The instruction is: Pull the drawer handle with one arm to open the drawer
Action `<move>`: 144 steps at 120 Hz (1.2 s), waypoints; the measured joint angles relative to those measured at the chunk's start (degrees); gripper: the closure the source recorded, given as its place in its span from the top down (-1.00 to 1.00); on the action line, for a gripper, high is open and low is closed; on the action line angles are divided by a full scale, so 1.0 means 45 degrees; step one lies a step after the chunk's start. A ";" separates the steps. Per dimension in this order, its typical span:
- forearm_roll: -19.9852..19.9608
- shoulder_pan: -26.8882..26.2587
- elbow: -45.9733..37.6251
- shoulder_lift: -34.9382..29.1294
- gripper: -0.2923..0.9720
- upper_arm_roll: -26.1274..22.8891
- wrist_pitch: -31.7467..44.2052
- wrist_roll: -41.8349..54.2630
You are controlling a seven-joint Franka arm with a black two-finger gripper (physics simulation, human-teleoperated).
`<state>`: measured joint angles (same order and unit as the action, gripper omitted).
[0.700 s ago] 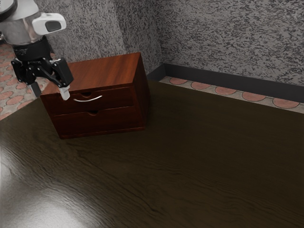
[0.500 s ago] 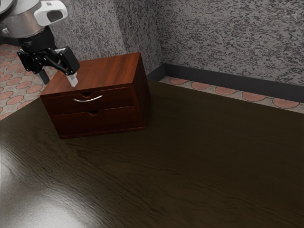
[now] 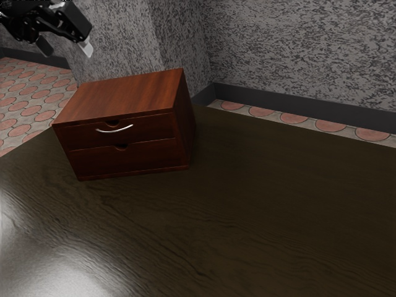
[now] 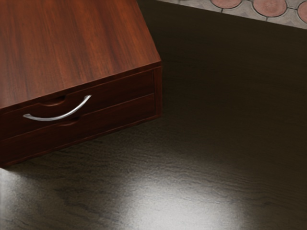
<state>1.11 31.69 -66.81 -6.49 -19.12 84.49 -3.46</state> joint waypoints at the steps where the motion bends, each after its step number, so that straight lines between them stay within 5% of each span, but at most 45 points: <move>1: 0.0003 -0.0005 -0.0011 0.0006 0.54 0.0004 0.0000 -0.0005; 27: 0.0055 0.0253 -0.1300 0.0506 0.54 0.0017 0.0222 -0.0115; 78: -0.0016 -0.0422 -0.8311 -0.3463 0.54 0.0001 0.0432 0.0035; 106: -0.0064 -0.0493 -0.9605 -0.4046 0.54 0.0093 0.3059 0.4001; 144: 0.0000 -0.1047 -1.0060 -0.4201 0.54 0.0993 0.3480 0.9235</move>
<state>1.11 26.98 -112.08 -25.39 -14.65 100.15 38.10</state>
